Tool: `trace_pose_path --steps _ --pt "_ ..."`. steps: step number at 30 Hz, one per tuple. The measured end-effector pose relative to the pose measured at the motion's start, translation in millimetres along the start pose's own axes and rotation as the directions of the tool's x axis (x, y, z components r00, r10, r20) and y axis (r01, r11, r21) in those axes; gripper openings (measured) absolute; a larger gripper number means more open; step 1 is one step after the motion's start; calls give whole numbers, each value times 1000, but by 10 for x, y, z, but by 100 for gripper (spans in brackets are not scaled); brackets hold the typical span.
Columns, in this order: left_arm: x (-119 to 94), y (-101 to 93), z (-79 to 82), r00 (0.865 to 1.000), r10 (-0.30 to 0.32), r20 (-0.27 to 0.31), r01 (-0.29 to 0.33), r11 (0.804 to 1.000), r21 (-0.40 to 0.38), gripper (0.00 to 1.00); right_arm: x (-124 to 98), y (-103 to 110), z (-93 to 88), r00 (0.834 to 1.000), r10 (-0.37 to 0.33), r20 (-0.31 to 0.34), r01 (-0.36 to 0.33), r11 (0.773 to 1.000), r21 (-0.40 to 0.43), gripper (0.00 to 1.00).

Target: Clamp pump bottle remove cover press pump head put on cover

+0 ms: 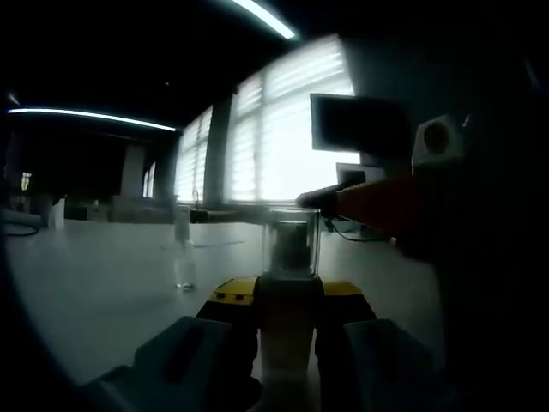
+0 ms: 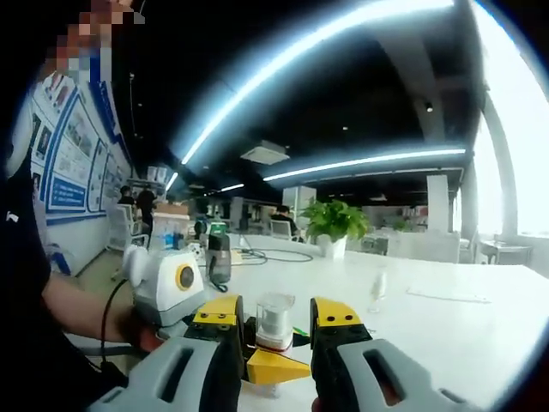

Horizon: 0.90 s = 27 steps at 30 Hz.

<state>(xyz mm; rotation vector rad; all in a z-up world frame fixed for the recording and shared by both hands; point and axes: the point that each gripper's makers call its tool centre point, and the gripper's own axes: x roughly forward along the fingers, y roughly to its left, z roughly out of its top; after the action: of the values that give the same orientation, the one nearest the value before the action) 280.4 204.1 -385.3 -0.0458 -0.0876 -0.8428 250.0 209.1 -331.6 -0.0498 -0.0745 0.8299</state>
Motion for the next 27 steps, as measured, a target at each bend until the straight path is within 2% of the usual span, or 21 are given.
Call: trace_pose_path --steps 8,24,27 --pt "0 0 -2 1000 0 -2 0 1000 3 15 38 36 -51 1000 2 -18 -3 1000 -22 26" --pt "-3 -4 -5 1000 0 -3 0 1000 4 15 156 76 -146 999 3 -37 -3 1000 -11 21" --pt "-4 -6 -5 1000 0 -3 0 1000 4 15 157 76 -170 999 -6 -46 4 999 -40 20"
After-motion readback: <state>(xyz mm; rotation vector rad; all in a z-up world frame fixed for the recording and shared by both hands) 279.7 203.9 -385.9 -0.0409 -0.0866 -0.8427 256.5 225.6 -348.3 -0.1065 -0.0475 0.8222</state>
